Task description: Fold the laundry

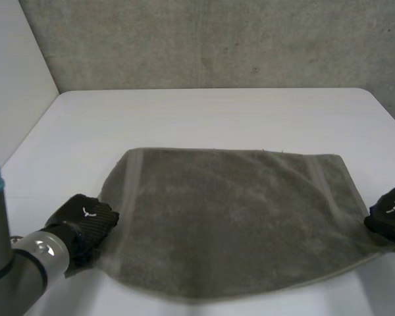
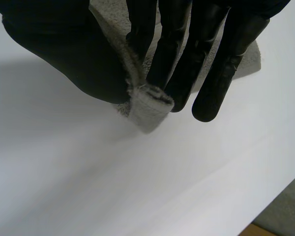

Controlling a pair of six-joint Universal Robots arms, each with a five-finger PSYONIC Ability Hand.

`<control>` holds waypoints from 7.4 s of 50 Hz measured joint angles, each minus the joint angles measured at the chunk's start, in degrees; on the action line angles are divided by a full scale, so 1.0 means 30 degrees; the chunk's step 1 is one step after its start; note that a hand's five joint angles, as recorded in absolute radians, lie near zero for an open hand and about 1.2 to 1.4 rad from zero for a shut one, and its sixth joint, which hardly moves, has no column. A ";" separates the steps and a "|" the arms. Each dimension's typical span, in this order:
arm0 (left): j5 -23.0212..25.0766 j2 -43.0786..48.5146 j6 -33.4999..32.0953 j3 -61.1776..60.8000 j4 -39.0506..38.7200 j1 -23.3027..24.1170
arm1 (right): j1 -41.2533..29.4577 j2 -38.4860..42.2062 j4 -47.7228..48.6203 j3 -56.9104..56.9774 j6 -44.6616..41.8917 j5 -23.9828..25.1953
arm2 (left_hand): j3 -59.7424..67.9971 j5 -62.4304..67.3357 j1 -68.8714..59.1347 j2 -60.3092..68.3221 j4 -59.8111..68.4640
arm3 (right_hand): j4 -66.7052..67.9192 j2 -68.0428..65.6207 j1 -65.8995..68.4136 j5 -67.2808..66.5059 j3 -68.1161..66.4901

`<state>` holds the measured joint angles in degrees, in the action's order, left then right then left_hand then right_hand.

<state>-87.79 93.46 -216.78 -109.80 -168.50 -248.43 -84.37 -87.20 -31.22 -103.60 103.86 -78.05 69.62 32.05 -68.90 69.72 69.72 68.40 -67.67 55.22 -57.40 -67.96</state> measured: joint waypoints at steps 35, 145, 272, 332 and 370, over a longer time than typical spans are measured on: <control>0.0181 0.9655 0.3441 2.2597 -0.4751 -0.0721 | -0.5113 0.5899 1.2461 1.5446 0.8354 -0.4454 | 0.0018 -0.0002 -0.0098 0.0012 0.0012 | 0.0000 0.0000 0.0000 -0.0003 0.0000; 0.5299 0.9885 0.1185 0.4562 -0.9069 -0.3570 | -0.0941 0.4063 0.9718 -0.0367 0.6629 0.0412 | -1.2885 -0.3687 1.2682 -1.2922 -1.2906 | 0.0003 0.0000 0.0031 -0.0008 -0.0075; -0.0212 1.7481 0.1929 2.1332 -0.0426 -0.1011 | -0.4651 1.5581 1.4257 1.3915 0.6265 -0.4412 | -0.1425 0.7897 0.1234 -0.1703 -0.1465 | -0.0049 0.0211 -0.0160 0.0032 -0.0018; -0.0783 0.3483 0.7979 0.3319 -1.0817 -0.1778 | 0.0288 0.7178 1.6430 -0.0294 1.1098 0.2048 | -1.9553 -1.0060 1.9182 -1.9619 -1.9573 | -1.1544 1.1315 -0.8777 1.1653 1.1379; -0.0796 0.3539 0.7953 0.3288 -1.1276 -0.1856 | 0.3449 0.8420 1.6632 0.2804 0.9475 -0.1905 | -1.9555 -1.0060 1.9216 -1.9630 -1.9617 | -0.0031 0.0043 -0.0616 0.0461 0.0076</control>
<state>-90.18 104.07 -192.92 -99.94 -202.32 -254.00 -74.02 -61.94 18.67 -95.19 132.28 -83.77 10.96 1.87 -11.26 10.84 10.87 68.30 -67.55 53.37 -56.02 -67.73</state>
